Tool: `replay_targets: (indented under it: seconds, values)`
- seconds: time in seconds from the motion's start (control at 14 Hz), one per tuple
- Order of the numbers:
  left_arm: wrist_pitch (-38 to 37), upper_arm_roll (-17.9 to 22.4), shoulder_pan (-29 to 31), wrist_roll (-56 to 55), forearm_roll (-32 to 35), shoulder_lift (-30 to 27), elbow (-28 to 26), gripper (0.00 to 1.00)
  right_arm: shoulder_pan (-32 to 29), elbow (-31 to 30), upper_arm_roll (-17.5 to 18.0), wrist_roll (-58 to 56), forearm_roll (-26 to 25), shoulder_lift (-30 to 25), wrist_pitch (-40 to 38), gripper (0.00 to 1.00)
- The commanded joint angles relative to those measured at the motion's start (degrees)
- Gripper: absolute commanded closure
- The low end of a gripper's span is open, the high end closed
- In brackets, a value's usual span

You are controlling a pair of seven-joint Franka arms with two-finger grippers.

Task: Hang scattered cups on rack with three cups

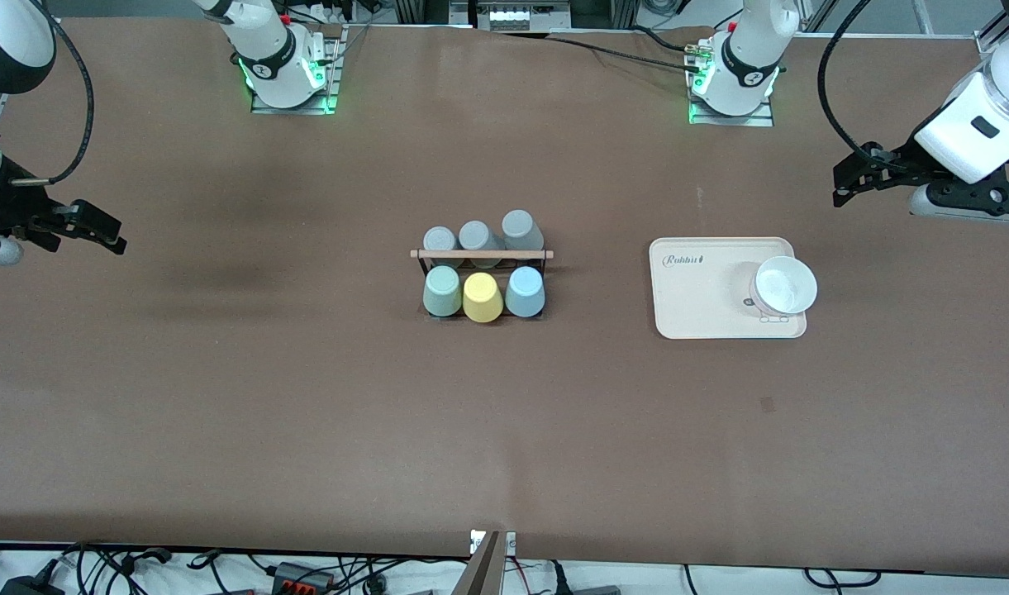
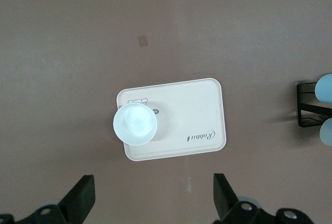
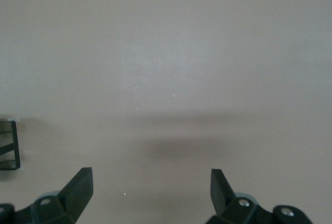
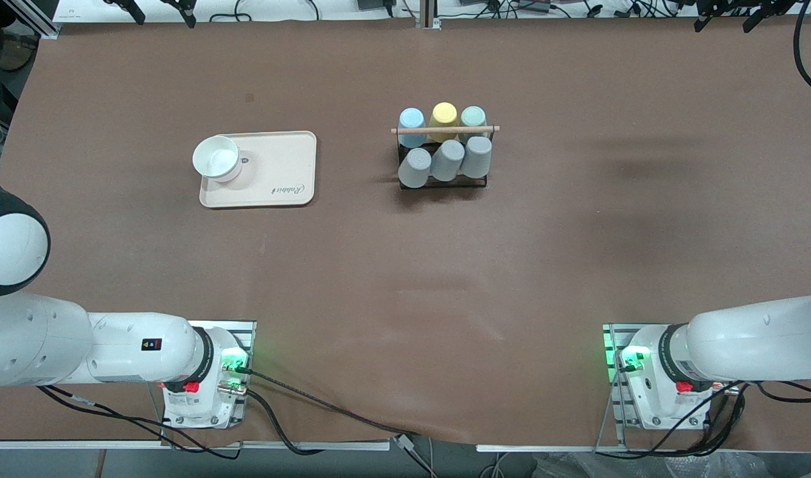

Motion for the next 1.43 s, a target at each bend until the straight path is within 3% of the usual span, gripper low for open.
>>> replay_targets:
  seconds: [0.0,0.93,1.15,1.36]
  values:
    - [-0.8,-0.1,0.3,1.4,-0.7,0.5,1.5,0.00,0.7,0.0,-0.4,-3.1,-0.6,-1.0,-0.4,0.00]
    - [-0.8,-0.1,0.3,1.4,-0.7,0.5,1.5,0.00,-0.8,2.4,-0.3,-2.6,-0.2,-1.7,-5.3,0.00]
    - [-0.8,-0.1,0.3,1.5,-0.7,0.5,1.5,0.00,-3.2,2.5,2.9,-2.3,-0.1,-1.8,-5.2,0.00]
    - [-0.8,-0.1,0.3,1.5,-0.7,0.5,1.5,0.00,-2.8,2.4,2.5,-2.0,-0.1,-2.2,-5.0,0.00]
